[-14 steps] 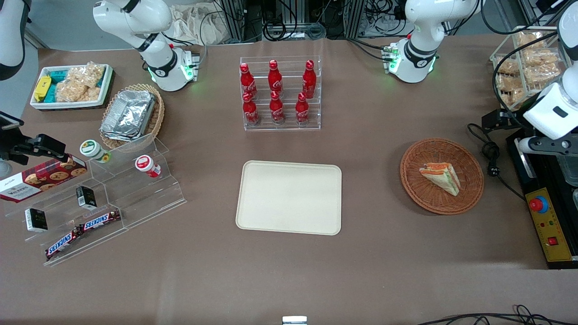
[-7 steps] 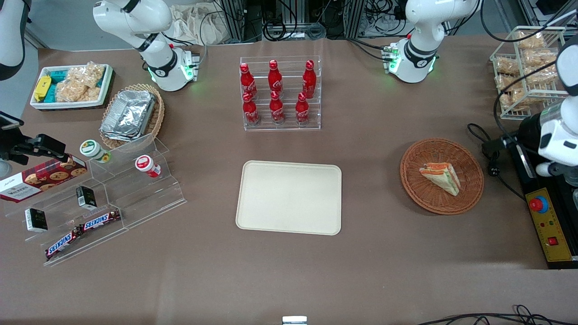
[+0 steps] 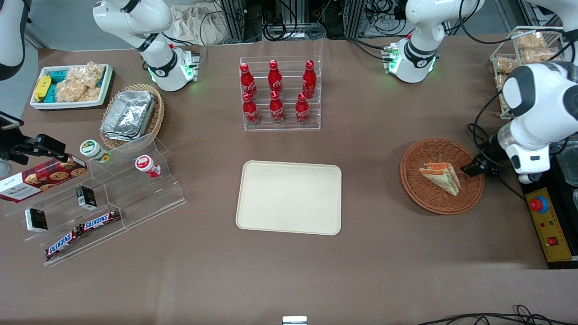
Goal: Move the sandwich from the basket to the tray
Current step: 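Lower the open left gripper over the sandwich in the basket, then close the left gripper on the sandwich's crust edge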
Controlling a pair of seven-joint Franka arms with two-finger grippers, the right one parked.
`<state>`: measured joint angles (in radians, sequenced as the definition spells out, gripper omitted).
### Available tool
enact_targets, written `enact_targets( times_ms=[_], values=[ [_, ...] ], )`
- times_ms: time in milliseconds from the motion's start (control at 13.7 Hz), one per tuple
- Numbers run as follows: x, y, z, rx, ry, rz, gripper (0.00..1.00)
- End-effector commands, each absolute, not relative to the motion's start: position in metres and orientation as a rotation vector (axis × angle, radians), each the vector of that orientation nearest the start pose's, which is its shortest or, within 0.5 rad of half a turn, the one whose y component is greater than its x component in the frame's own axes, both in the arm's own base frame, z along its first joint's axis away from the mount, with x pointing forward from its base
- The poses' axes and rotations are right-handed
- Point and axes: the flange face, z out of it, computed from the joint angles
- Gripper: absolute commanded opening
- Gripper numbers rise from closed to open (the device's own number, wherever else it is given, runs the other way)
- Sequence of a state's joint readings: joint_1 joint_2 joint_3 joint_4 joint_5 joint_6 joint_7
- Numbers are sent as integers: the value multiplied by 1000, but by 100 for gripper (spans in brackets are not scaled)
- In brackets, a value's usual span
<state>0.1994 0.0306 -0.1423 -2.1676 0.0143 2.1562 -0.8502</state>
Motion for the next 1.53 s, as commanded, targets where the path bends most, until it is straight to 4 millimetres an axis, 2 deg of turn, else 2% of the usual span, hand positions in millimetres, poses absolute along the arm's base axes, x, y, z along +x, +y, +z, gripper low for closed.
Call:
enact_targets(
  times_ms=[0,146,365,583,1312,1385,1458],
  values=[
    [528,30,355,-2764,-1392,73,100],
    [533,31,341,-2730,-1472,64,100],
    [534,31,326,-2727,-1483,71,100],
    [525,30,302,-2740,-1489,44,100],
    [519,27,254,-2773,-1500,-12,100],
    [520,27,253,-2775,-1496,-9,99],
    [520,25,252,-2778,-1492,-9,82]
  ],
)
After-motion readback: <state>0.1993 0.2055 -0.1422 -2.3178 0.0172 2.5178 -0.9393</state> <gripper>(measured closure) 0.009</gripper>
